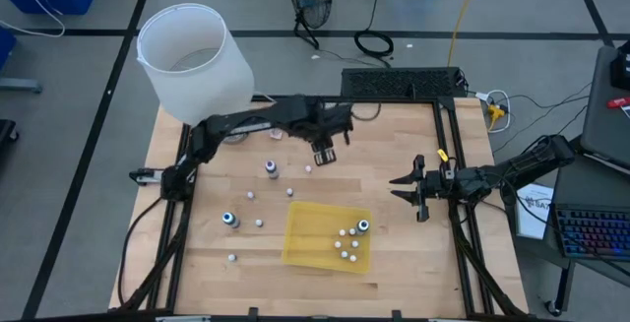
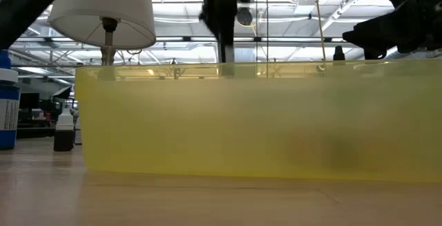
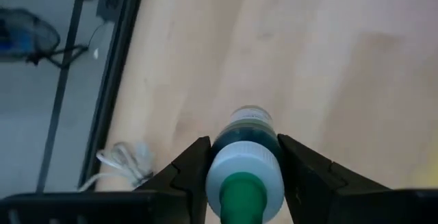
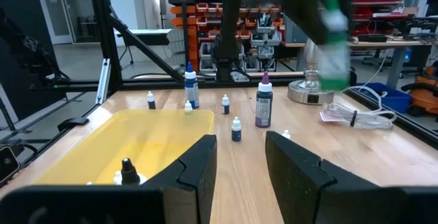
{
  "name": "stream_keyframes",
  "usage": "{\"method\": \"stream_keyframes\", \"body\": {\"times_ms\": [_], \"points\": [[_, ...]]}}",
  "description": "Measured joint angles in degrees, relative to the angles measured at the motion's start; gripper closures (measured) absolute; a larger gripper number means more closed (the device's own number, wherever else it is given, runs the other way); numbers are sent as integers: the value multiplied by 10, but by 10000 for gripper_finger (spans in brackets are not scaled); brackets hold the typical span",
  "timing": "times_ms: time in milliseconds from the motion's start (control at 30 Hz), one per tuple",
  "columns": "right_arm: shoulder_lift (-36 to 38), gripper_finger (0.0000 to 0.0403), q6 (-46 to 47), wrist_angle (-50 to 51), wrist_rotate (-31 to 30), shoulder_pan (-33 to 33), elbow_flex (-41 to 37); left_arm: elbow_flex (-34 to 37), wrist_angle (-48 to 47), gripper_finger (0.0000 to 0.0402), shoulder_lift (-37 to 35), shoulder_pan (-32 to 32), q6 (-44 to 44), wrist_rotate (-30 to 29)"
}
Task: Pick & Place food coloring
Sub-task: Put the large green food coloring bottle into the yellow container
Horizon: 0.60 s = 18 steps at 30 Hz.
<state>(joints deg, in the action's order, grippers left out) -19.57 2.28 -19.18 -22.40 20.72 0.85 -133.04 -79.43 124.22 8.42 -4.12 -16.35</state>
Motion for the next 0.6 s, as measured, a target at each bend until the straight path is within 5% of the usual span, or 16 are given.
{"method": "stream_keyframes", "body": {"times_ms": [300, 600], "points": [[0, 288, 0, 2, 0, 0, 0, -14, -108, 255, -46, -180, -188, -11], [0, 289, 0, 2, 0, 0, 0, 78, -47, 256, -44, -306, -317, -55]]}}
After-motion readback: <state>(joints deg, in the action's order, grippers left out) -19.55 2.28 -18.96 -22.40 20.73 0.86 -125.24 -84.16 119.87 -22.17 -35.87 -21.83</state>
